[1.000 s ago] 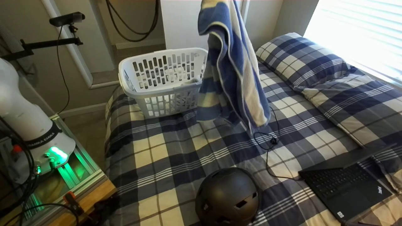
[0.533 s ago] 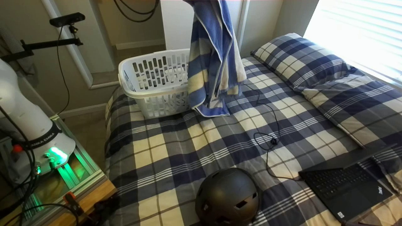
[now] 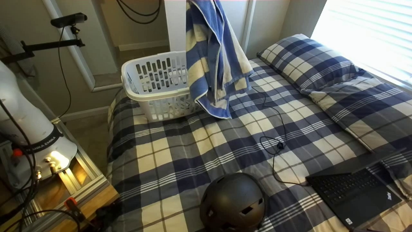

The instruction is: Put the white and blue towel in the basket.

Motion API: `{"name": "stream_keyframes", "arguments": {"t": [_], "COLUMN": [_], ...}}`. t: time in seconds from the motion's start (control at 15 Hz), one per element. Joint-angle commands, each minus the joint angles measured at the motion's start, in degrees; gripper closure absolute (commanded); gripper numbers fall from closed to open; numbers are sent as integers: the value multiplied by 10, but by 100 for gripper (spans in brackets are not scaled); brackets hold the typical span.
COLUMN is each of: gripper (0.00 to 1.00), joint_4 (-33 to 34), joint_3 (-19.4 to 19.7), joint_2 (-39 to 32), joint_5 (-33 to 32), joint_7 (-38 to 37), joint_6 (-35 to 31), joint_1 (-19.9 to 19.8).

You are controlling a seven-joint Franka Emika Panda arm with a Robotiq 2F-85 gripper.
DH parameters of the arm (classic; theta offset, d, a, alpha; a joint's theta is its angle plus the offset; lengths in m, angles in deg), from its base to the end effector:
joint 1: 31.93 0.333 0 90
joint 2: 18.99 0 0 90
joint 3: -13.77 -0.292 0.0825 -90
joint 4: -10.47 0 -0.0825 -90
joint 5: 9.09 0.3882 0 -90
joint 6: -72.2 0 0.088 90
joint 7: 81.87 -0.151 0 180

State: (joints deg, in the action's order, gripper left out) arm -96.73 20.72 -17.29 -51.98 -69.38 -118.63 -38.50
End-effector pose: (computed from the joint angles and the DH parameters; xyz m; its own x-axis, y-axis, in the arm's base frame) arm 0.6203 -0.0699 0.6491 0.1616 0.7932 0.5871 0.0411 -0.5999 0.7991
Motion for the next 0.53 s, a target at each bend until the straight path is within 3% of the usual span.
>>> {"name": "stream_keyframes", "arguments": {"t": [0.0,0.47], "gripper": [97,97], "joint_4": [-36,-69], "joint_3": [-15,-34], "joint_2": [-14,-74], "joint_5": [37,-138], "joint_7": [5,-245], "joint_6": [-106,-241], "joint_1": [17,8]}}
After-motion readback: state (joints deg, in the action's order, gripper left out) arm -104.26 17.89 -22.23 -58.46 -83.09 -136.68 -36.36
